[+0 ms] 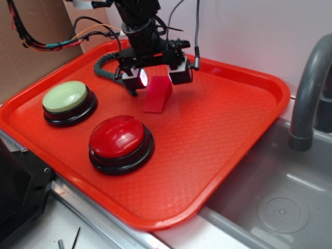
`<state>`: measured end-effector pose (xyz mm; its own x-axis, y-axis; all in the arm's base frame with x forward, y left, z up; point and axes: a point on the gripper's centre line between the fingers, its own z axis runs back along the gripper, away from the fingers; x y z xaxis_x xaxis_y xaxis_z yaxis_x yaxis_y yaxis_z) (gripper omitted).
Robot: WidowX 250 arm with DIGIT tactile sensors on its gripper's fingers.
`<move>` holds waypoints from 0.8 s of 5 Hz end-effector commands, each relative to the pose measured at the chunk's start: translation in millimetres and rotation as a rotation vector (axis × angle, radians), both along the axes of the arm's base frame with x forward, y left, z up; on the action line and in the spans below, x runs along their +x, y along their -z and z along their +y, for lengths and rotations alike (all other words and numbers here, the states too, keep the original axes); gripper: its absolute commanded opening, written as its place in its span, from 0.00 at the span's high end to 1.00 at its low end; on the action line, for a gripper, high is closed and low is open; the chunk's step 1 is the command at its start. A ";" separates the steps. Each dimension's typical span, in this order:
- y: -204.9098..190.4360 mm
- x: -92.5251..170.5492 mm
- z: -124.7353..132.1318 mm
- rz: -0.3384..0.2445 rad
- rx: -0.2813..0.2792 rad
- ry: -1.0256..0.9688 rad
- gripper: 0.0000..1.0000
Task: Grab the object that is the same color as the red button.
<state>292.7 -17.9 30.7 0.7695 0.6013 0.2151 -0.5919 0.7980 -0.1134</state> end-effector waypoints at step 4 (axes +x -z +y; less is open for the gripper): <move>-62.7 10.7 3.1 -0.059 -0.003 0.067 1.00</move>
